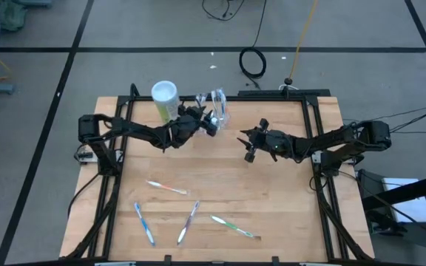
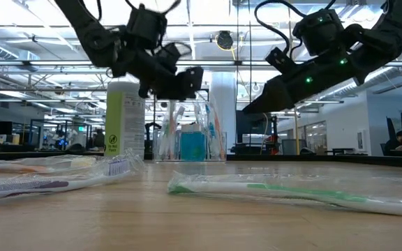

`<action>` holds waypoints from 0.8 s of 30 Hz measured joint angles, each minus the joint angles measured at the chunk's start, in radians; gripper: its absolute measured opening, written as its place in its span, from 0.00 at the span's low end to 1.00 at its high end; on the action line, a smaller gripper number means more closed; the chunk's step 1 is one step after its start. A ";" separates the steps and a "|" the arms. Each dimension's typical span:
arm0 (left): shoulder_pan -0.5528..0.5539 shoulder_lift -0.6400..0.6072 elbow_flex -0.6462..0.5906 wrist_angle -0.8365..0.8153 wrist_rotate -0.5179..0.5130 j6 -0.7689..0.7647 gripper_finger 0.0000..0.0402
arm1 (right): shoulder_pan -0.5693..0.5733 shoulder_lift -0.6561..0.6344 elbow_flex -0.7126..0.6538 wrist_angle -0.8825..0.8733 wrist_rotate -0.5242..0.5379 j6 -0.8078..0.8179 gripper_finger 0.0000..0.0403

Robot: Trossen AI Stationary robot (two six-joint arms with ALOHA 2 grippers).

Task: Pick & Place toothbrushing station
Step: Put the orange toothbrush into the transparent organizer

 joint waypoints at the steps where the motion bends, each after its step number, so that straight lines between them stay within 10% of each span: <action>1: -0.009 -0.019 0.000 -0.011 0.002 0.017 0.38 | 0.000 0.000 0.000 0.000 0.002 0.013 0.35; 24: -0.278 -0.433 0.001 -1.092 0.521 -0.153 0.35 | 0.001 0.000 0.000 -0.003 -0.149 0.214 0.35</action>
